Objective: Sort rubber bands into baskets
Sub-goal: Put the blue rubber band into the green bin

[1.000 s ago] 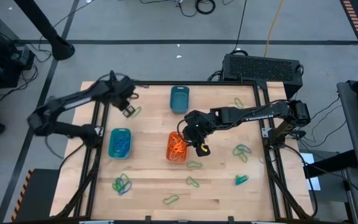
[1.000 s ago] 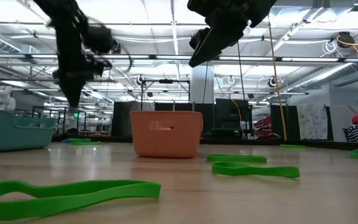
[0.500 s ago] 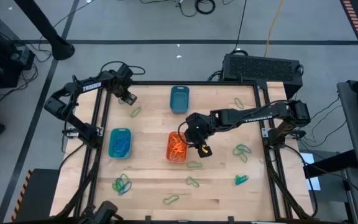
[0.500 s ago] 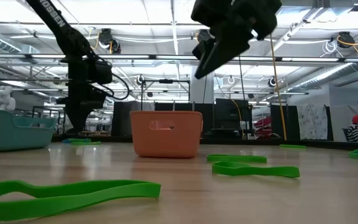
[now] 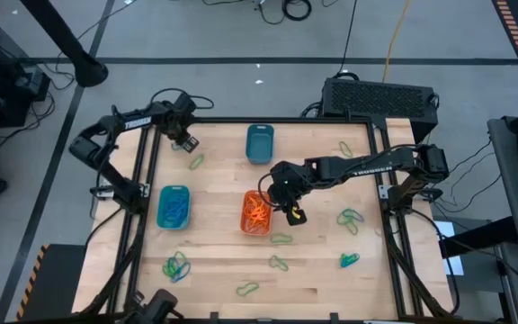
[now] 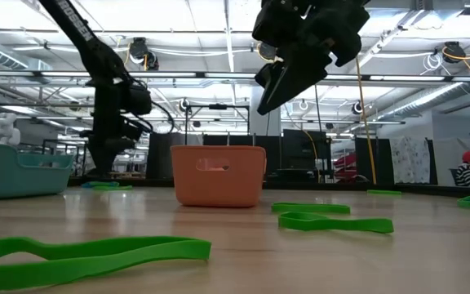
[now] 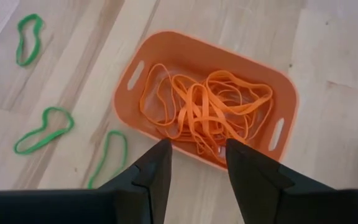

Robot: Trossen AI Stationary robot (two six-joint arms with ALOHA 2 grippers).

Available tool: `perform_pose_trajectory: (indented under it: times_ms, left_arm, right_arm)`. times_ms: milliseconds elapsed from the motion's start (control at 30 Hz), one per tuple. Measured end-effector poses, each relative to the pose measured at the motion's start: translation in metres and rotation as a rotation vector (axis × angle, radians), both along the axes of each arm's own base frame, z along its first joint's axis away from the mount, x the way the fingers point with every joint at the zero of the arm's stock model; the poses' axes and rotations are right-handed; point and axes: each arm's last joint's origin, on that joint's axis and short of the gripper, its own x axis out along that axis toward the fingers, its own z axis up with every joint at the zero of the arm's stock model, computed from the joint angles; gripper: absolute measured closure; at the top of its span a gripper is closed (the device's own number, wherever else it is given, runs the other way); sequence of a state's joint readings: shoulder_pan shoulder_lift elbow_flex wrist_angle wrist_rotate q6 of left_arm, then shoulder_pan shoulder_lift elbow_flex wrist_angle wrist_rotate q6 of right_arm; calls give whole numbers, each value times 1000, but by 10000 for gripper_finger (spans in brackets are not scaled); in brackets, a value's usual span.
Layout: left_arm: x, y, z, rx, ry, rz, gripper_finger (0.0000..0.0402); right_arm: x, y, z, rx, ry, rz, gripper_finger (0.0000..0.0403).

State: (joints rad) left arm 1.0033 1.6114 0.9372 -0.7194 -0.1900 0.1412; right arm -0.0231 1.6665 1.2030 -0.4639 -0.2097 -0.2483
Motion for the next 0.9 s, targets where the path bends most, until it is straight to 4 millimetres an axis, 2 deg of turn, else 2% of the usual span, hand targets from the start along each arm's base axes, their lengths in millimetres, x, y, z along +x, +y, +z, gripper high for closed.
perform_pose_trajectory:
  times_ms: [233,467,667,900]
  left_arm:
    - [8,10,-7,-24,72,9,304]
    - [8,9,-8,-48,91,-9,304]
    - [12,13,-14,-134,163,-32,304]
    - [15,20,-15,-95,166,-29,304]
  right_arm:
    - [0,0,0,1,1,0,259]
    - [0,0,0,0,2,1,259]
    - [0,0,0,2,4,-1,259]
    - [0,0,0,6,6,-6,259]
